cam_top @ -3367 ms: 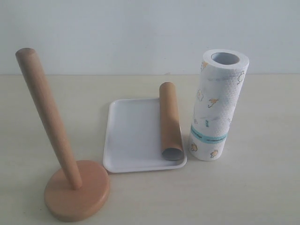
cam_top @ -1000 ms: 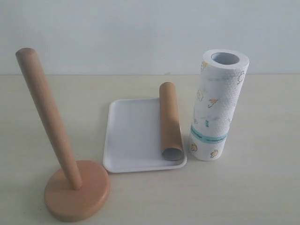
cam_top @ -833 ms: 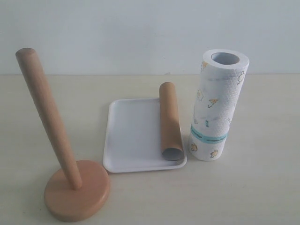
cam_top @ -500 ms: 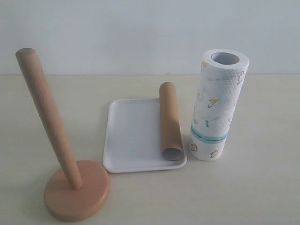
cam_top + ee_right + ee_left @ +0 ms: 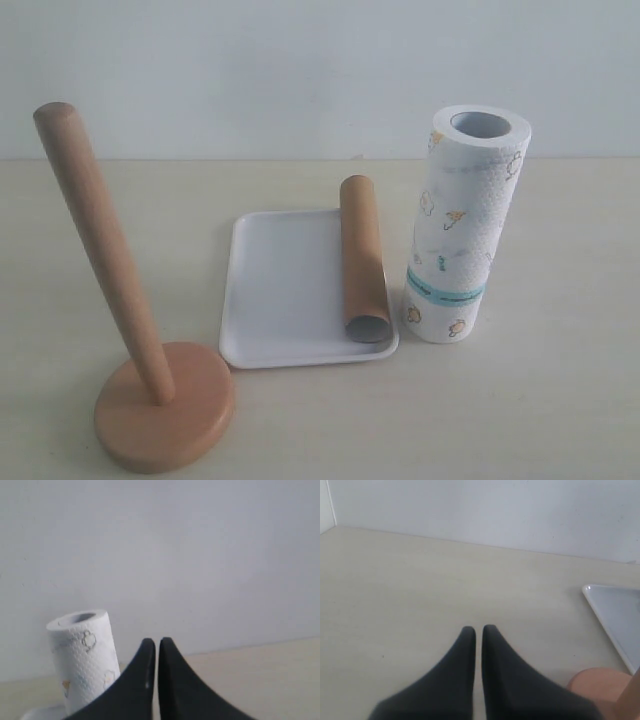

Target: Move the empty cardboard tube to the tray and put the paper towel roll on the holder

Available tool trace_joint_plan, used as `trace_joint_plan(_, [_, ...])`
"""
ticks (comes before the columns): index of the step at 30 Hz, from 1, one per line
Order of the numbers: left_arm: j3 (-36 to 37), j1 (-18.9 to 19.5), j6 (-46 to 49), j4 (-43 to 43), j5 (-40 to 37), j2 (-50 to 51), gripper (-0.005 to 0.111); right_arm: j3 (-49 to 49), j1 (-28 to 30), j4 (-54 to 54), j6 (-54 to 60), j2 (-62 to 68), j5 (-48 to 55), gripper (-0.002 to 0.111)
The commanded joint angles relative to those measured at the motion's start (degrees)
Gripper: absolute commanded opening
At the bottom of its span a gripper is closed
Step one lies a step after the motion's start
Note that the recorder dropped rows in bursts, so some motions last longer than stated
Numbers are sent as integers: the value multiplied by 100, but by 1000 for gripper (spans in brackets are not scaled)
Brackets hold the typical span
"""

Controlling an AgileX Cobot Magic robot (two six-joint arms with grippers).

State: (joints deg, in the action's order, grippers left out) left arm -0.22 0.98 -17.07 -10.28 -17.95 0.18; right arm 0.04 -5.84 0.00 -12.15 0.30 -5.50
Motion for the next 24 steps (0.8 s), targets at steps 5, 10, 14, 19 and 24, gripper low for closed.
trace_joint_plan(5, [22, 14, 25, 19, -6, -18, 4, -363, 15, 0, -1021, -30, -1704, 3])
trace_joint_plan(10, [22, 14, 25, 19, -6, -18, 4, -363, 15, 0, -1021, -30, -2396, 3])
trace_joint_plan(14, [22, 14, 25, 19, -6, -18, 4, -363, 15, 0, -1008, -30, -3106, 3])
trace_joint_plan(19, [22, 14, 25, 19, -6, -18, 4, -541, 15, 416, -252, -30, -5163, 3])
trace_joint_plan(24, [22, 14, 25, 19, -6, -18, 4, -1712, 15, 654, 94, 8, -4558, 3])
